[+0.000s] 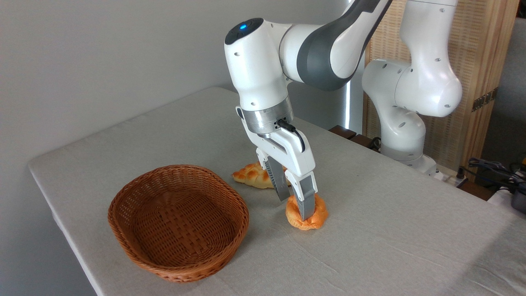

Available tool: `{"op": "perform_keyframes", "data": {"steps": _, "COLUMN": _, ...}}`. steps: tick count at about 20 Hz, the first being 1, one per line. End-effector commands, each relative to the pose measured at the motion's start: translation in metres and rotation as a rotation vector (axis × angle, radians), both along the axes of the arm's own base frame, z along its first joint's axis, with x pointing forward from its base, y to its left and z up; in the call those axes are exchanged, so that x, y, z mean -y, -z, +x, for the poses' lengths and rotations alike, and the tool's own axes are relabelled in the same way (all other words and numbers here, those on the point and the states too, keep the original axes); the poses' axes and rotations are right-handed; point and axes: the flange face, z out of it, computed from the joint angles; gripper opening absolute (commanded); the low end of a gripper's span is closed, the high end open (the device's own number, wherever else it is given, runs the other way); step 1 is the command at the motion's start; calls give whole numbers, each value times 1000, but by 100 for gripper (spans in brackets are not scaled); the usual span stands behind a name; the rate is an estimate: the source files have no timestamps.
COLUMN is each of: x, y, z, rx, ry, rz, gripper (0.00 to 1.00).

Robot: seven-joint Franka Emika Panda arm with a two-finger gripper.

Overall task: Put bread into the basket
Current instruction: 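Lift the held bun and carry it over the wicker basket, then lower the bun into the basket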

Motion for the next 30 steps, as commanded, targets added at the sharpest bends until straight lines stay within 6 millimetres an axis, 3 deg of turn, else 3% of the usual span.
{"op": "perform_keyframes", "data": {"steps": 1, "x": -4, "y": 2, "z": -5, "rx": 1, "ry": 27, "rz": 11, "gripper": 34}}
{"op": "perform_keyframes", "data": {"steps": 10, "x": -5, "y": -4, "z": -3, "rx": 4, "ry": 49, "rz": 35, "gripper": 26}}
{"op": "perform_keyframes", "data": {"steps": 12, "x": -2, "y": -30, "z": 6, "rx": 25, "ry": 49, "rz": 37, "gripper": 20}}
{"op": "perform_keyframes", "data": {"steps": 13, "x": 12, "y": -63, "z": 15, "rx": 35, "ry": 71, "rz": 47, "gripper": 20}}
{"op": "perform_keyframes", "data": {"steps": 15, "x": 16, "y": -109, "z": 32, "rx": 88, "ry": 97, "rz": 68, "gripper": 20}}
{"op": "perform_keyframes", "data": {"steps": 18, "x": 16, "y": -125, "z": 69, "rx": 156, "ry": 154, "rz": 107, "gripper": 21}}
{"op": "perform_keyframes", "data": {"steps": 20, "x": 21, "y": -122, "z": 93, "rx": 234, "ry": 187, "rz": 129, "gripper": 22}}
{"op": "perform_keyframes", "data": {"steps": 22, "x": 33, "y": -105, "z": 117, "rx": 326, "ry": 221, "rz": 114, "gripper": 35}}
{"op": "perform_keyframes", "data": {"steps": 23, "x": 40, "y": -96, "z": 127, "rx": 366, "ry": 237, "rz": 104, "gripper": 35}}
{"op": "perform_keyframes", "data": {"steps": 25, "x": 53, "y": -81, "z": 133, "rx": 358, "ry": 264, "rz": 97, "gripper": 45}}
{"op": "perform_keyframes", "data": {"steps": 27, "x": 66, "y": -64, "z": 137, "rx": 332, "ry": 288, "rz": 93, "gripper": 71}}
{"op": "perform_keyframes", "data": {"steps": 30, "x": 68, "y": -51, "z": 140, "rx": 312, "ry": 291, "rz": 90, "gripper": 93}}
